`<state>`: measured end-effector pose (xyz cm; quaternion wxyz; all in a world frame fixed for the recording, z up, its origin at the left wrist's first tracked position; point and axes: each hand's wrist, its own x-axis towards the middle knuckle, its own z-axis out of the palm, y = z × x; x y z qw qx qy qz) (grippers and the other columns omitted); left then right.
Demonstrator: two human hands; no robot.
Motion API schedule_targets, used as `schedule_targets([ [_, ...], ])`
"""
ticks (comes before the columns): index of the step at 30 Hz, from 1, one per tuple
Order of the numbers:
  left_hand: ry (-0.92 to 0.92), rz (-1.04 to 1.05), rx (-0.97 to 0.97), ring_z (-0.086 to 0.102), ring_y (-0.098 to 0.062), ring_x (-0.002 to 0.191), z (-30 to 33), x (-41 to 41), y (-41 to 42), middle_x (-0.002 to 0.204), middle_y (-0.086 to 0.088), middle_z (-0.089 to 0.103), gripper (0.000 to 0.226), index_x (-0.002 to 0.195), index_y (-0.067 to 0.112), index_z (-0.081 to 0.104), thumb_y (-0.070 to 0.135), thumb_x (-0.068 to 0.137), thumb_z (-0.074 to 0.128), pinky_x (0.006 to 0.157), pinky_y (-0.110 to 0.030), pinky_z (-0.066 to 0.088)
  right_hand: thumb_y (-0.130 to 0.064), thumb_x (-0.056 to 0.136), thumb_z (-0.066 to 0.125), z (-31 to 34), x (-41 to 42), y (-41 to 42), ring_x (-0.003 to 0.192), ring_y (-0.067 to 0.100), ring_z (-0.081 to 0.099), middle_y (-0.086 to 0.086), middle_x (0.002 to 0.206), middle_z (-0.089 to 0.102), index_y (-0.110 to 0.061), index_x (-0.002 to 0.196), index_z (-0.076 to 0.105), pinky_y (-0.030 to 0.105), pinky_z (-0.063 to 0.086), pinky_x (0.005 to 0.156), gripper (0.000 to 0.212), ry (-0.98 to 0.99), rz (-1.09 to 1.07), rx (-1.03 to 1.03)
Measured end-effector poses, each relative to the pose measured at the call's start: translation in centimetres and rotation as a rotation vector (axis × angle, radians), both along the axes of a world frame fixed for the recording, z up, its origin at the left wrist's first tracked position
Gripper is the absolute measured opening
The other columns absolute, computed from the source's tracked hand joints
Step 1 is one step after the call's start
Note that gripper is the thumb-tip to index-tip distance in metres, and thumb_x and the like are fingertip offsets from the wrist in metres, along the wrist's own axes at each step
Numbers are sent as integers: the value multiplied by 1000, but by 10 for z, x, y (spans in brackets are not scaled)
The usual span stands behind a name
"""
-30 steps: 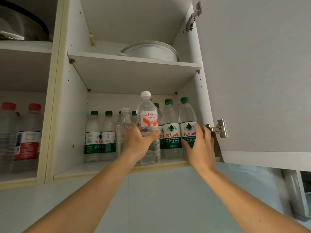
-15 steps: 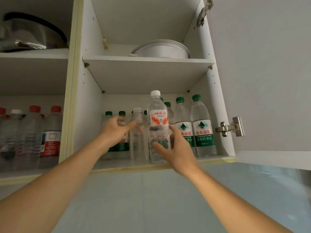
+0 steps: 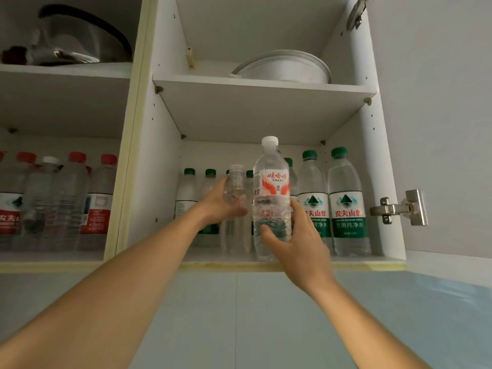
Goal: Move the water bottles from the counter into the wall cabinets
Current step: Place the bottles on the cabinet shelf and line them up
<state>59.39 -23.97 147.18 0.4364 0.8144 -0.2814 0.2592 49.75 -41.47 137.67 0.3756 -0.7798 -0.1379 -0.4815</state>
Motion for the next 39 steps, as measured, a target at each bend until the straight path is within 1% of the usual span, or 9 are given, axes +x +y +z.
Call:
schedule_targets([
  [5, 93, 33, 5, 51, -26, 131, 3, 1, 7, 149, -3, 48, 106, 158, 34, 18, 15, 78, 84, 95, -42, 48, -61, 82, 58, 1, -3, 0, 110, 8, 57, -20, 130, 53, -44, 142, 33, 49, 52, 91, 68, 6, 21, -1],
  [10, 86, 260, 219, 56, -22, 112, 15, -13, 33, 146, -10, 50, 107, 158, 25, 12, 20, 78, 84, 91, -37, 47, -53, 83, 65, 4, -5, 0, 112, 14, 60, -13, 126, 59, -39, 140, 40, 51, 52, 94, 64, 39, 102, 35],
  [15, -52, 616, 532, 66, -25, 92, 24, -33, 44, 140, -16, 57, 140, 150, 35, -32, 47, 74, 85, 87, -42, 54, -47, 79, 69, 10, -4, 1, 104, 18, 64, -8, 114, 66, -35, 129, 52, 50, 56, 88, 54, 121, 103, 70],
  [18, -154, 881, 800, 52, -38, 127, 28, -41, 49, 150, -14, 49, 118, 157, 41, -9, 74, 75, 69, 109, -54, 34, -45, 78, 72, 14, -5, 6, 97, 18, 66, -5, 109, 67, -34, 123, 54, 47, 58, 84, 50, 163, 90, 90],
  [22, -228, 1013, 1028, 42, -36, 134, 34, -53, 54, 150, -13, 47, 104, 157, 39, 17, 90, 72, 52, 108, -51, 27, -45, 78, 73, 18, -8, 16, 95, 18, 66, -3, 108, 66, -29, 119, 56, 44, 58, 83, 47, 167, 87, 71],
  [28, -208, 990, 1180, 31, -36, 141, 42, -62, 69, 157, -11, 36, 118, 156, 45, 11, 91, 60, 61, 113, -57, 22, -41, 79, 76, 28, -7, 36, 85, 9, 68, -9, 98, 68, -27, 109, 55, 34, 60, 75, 39, 222, 173, 18],
  [33, -341, 1108, 1234, 23, -40, 146, 34, -55, 75, 156, -16, 36, 114, 155, 42, 20, 96, 60, 53, 113, -70, -7, -32, 80, 76, 42, 14, 53, 90, 13, 69, -2, 106, 66, -14, 123, 50, 34, 62, 76, 53, 339, 236, -58],
  [37, -368, 1222, 1379, 10, -45, 151, 37, -51, 75, 163, -18, 24, 115, 158, 40, 15, 100, 63, 40, 109, -74, -17, -30, 78, 83, 55, 33, 63, 80, 8, 64, -6, 98, 61, -16, 122, 41, 12, 49, 48, 62, 417, 232, -58],
  [39, -353, 1259, 1438, 4, -46, 152, 38, -49, 76, 165, -17, 20, 116, 159, 38, 10, 100, 65, 37, 107, -74, -20, -32, 77, 85, 61, 42, 68, 83, 10, 64, -4, 100, 61, -14, 125, 42, 14, 47, 50, 67, 463, 227, -65],
])
